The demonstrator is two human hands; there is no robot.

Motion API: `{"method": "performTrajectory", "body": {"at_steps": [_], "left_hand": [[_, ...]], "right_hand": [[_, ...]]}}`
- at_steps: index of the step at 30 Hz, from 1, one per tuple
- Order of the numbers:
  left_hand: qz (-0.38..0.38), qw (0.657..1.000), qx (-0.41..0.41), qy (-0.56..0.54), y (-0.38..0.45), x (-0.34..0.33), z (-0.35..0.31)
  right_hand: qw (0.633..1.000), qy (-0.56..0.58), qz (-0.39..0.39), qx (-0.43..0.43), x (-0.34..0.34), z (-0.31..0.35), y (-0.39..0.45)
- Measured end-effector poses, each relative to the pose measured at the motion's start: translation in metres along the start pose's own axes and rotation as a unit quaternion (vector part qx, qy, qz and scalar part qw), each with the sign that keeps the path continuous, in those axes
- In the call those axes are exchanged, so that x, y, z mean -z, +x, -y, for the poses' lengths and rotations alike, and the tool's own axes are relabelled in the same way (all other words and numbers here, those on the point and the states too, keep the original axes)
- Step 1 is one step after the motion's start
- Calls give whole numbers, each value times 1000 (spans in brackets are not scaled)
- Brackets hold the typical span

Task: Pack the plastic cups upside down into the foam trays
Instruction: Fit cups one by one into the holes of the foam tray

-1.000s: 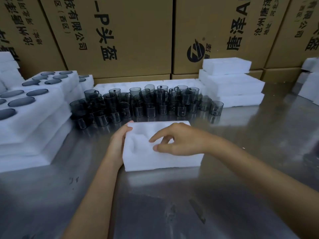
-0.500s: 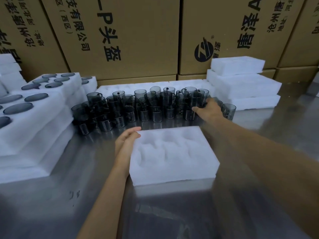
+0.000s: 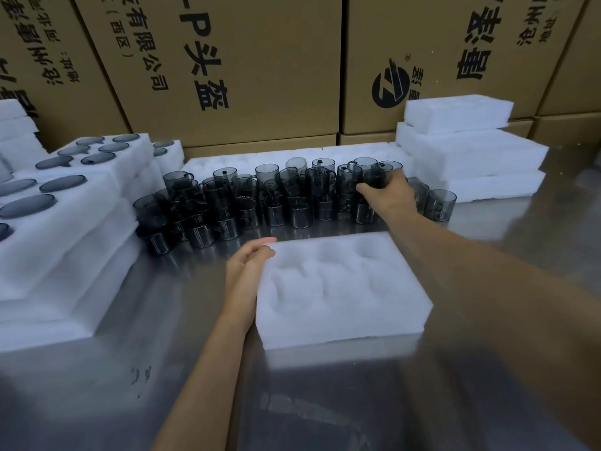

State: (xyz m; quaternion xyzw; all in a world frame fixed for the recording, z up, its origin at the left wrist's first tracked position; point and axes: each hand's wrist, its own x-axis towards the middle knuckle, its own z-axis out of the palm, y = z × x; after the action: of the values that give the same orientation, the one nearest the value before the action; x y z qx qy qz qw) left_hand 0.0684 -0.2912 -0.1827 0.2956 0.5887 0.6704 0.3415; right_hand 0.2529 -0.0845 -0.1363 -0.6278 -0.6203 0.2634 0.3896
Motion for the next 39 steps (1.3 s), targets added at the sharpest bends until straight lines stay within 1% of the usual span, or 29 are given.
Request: {"method": "performTrajectory", "body": {"at_steps": [3, 5, 8, 11, 13, 15, 18, 20, 24, 27, 30, 35, 39], "left_hand": [[29, 999, 16, 9, -5, 1, -3], [52, 998, 25, 10, -8, 2, -5], [59, 998, 30, 16, -15, 5, -7], [41, 999, 20, 30, -23, 6, -8], [24, 998, -26, 44, -27, 4, -12], [35, 995, -82, 38, -31, 1, -21], [101, 984, -142, 34, -37, -3, -32], [136, 979, -148, 38, -41, -6, -36], [169, 972, -151, 59, -45, -8, -42], [185, 966, -161, 76, -46, -8, -44], [201, 961, -168, 87, -49, -9, -47], [239, 951, -166, 107, -51, -7, -51], [272, 939, -162, 134, -53, -3, -53]], "right_hand": [[997, 62, -6, 40, 14, 10, -24], [990, 123, 18, 63, 26, 20, -48], [967, 217, 112, 69, 36, 29, -94], [930, 286, 219, 75, 34, 30, -134], [909, 308, 270, 75, 31, 28, -153], [895, 323, 298, 75, 28, 24, -165], [887, 333, 306, 93, 27, 15, -169], [886, 326, 308, 118, 27, 10, -168], [892, 308, 287, 164, 25, 5, -167], [884, 313, 292, 186, 23, 4, -167], [868, 342, 314, 179, 26, 3, -166], [851, 377, 335, 150, 32, 0, -166], [856, 361, 347, 128, 33, 1, -166]]}}
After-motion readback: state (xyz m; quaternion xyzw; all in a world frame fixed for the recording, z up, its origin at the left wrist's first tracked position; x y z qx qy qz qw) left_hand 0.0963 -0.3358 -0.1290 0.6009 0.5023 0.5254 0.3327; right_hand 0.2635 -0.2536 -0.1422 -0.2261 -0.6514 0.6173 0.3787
